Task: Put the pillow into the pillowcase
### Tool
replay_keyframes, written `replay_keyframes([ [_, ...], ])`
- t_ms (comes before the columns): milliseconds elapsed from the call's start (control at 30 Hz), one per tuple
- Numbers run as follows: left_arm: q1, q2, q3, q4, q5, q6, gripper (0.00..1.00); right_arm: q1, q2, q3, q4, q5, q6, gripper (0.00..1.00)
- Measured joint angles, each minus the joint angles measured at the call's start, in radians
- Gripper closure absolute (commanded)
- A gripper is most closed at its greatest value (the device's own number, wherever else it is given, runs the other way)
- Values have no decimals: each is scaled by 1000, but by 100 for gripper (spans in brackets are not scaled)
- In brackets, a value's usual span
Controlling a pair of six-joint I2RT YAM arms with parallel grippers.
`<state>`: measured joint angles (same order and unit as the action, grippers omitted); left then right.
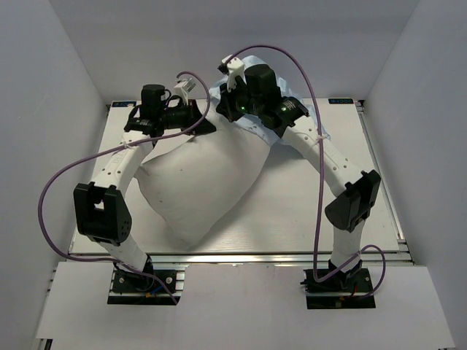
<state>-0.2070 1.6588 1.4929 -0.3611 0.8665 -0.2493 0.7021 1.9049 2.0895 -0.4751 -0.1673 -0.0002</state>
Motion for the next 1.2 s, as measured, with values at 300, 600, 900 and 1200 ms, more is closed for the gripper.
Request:
replay_keyframes([
  [300, -3, 0, -127, 87, 11, -21, 100, 18, -39, -93, 32, 46, 3, 89],
  [600, 60, -2, -180, 81, -97, -11, 59, -34, -32, -154, 88, -14, -84, 21],
  [900, 145, -32, -116, -60, -407, -10, 33, -230, -226, -320, 145, -133, -193, 18],
  [1200, 123, -203, -37, -80, -519, -16, 28, -256, -565, -862, 192, -266, -446, 30],
])
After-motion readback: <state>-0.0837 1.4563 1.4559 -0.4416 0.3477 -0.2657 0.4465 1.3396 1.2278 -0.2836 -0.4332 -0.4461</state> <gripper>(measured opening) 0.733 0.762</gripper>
